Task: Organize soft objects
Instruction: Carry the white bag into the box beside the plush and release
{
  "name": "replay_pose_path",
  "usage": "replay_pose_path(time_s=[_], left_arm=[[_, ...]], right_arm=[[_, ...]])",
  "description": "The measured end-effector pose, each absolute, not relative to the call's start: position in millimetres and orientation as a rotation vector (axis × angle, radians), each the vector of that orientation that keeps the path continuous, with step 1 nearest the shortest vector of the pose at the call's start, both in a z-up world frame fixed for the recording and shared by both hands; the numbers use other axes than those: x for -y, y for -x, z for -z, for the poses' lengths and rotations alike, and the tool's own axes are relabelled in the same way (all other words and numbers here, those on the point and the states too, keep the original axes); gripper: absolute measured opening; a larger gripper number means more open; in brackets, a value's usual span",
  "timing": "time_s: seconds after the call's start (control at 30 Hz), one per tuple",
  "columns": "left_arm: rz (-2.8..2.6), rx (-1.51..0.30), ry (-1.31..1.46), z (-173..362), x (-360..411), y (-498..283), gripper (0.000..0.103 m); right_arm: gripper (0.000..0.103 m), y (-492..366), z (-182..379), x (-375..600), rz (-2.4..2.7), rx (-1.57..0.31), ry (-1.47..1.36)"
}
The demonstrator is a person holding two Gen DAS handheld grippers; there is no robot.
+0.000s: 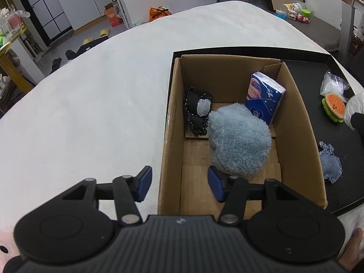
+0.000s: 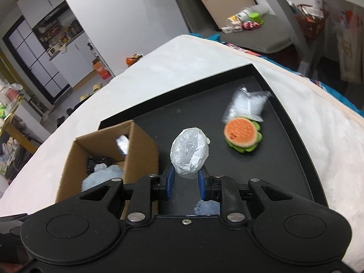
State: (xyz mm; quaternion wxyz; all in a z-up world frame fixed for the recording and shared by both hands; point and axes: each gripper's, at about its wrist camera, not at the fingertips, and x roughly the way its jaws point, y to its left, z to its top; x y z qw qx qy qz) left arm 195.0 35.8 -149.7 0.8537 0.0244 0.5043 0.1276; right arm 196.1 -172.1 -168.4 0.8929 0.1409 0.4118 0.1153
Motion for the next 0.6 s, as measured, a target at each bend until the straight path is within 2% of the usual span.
replay_pose_path(time_s=[0.3,0.5,0.6], left_arm=[[-0.257,-1.061,0.019,151.2,-49.9,-192.0,0.025],[-0.255,-1.052,0.035,152.2,-55.5,-190.4,0.014],[-0.256,-1.050,0.041,152.8,-58.2,-189.8,0.012]], right_arm=[[0.022,-197.3,153.5,141.8,-0.295,-0.837,-0.231],[0.022,-194.3,147.1,118.0,-0.334,-0.838,-0.177],[0.022,-192.2,145.0,107.4,-0.351,-0.842,-0.149]])
